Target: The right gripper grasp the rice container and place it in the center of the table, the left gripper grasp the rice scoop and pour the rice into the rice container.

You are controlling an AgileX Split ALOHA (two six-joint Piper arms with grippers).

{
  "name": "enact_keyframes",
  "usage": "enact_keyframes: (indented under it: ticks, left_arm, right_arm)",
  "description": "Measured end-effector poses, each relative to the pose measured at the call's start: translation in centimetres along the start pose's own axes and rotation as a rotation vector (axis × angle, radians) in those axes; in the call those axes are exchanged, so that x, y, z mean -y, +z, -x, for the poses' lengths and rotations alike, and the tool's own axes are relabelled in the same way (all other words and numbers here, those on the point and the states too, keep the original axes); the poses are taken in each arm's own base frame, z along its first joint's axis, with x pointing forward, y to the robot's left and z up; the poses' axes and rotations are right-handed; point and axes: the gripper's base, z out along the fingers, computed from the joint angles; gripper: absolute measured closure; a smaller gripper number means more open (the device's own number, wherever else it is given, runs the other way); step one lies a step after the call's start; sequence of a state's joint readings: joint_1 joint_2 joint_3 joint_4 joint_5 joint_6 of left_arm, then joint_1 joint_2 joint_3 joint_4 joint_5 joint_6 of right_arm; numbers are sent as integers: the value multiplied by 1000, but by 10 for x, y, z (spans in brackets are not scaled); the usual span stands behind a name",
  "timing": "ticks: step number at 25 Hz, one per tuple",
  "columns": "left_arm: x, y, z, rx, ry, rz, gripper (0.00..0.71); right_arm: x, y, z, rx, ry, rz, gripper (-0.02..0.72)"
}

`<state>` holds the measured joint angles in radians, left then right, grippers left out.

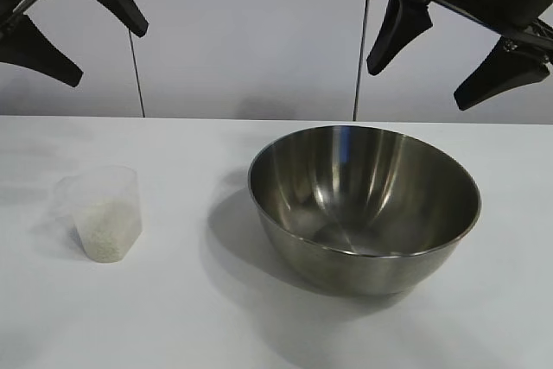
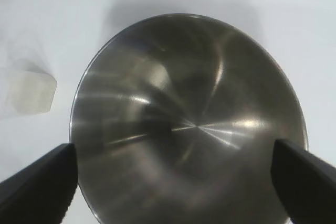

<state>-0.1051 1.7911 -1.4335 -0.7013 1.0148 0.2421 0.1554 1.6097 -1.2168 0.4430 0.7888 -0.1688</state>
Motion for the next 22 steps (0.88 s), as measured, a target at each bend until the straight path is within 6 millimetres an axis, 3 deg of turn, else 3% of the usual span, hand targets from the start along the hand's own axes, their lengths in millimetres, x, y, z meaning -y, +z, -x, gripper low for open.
enact_keyframes:
  ticks: [11,16,22]
  left_arm:
    - [0,0,0,1,0,0,78]
    - [0,0,0,1,0,0,78]
    - [0,0,0,2,0,0,78]
  right_arm:
    - [9,4,3,23,-56,-87,9]
    - [34,41,-4,-105,-61,-222,9]
    - [51,86,-15,-223,-28,-243,9]
